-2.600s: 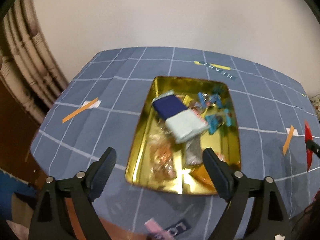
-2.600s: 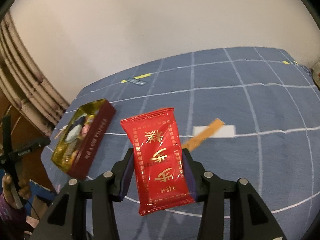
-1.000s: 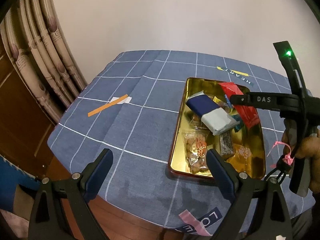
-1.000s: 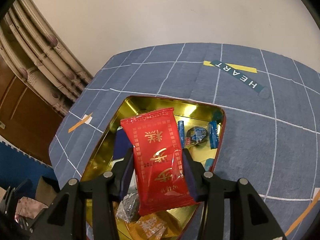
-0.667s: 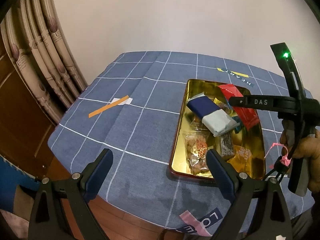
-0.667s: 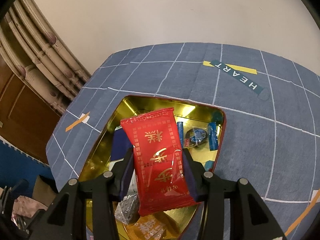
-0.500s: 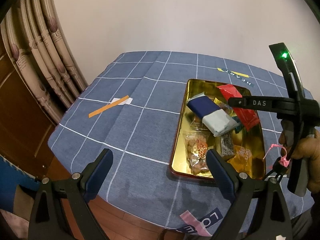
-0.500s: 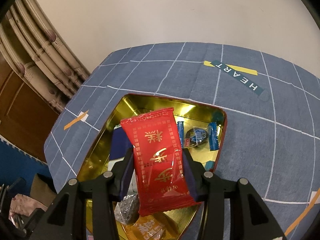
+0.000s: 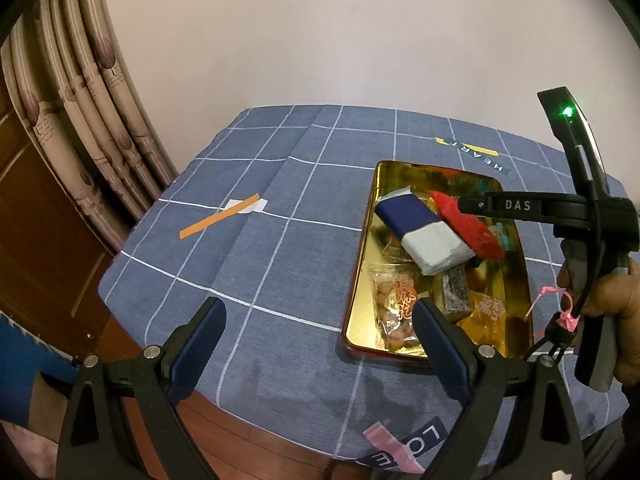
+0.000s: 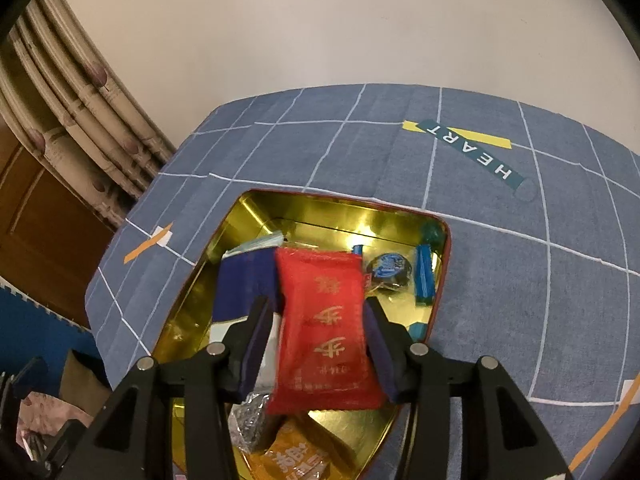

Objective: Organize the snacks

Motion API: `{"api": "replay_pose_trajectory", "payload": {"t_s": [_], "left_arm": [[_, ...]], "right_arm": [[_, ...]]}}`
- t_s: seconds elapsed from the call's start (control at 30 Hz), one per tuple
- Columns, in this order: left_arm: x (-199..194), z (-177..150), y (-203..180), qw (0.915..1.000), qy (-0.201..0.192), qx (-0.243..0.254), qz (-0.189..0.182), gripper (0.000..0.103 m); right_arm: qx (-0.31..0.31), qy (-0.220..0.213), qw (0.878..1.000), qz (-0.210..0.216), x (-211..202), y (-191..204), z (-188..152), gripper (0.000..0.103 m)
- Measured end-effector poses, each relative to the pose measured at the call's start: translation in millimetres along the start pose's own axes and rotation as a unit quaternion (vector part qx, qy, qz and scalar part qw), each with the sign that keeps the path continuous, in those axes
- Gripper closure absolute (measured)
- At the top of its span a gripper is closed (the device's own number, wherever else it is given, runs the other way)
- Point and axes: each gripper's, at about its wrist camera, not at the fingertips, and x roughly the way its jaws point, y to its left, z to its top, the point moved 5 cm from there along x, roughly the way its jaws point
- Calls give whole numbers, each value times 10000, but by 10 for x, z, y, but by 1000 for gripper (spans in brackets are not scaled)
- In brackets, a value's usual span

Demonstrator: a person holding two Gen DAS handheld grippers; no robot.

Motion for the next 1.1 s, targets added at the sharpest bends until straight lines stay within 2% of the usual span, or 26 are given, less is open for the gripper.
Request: {"api": "replay_pose_trajectory", "payload": {"t_s": [0.27, 0.43, 0.67, 0.83, 0.97, 1.03, 1.1], "left_arm": [[-59, 27, 44, 9999, -127, -73, -4, 9], [-148, 45, 89, 9994, -283, -192, 88, 9], [-352, 94, 125, 9975, -624, -334, 26, 9], [-723, 167, 129, 9921, -1188, -360, 168, 8], [-1191, 213, 153, 9796, -1926, -502, 280, 1], [-1382, 230, 157, 9745, -2166, -572, 123, 1], [-1517, 242, 164, 9719, -2275, -600, -108, 0]], "right_arm": [[-277, -284, 9992, -53, -180, 156, -5, 55], [-582, -722, 9956, -95, -501, 352, -122, 55], [-724, -1186, 9903, -94, -1000, 456, -340, 55], [-771, -1523, 9852, -179, -1355, 466, -498, 55], [-894, -1968, 9755, -400, -1719, 529, -601, 54], [-952, -2233, 9686, -538, -1939, 584, -654, 51], [-968, -2433, 9624, -720, -2088, 613, -687, 43]]}}
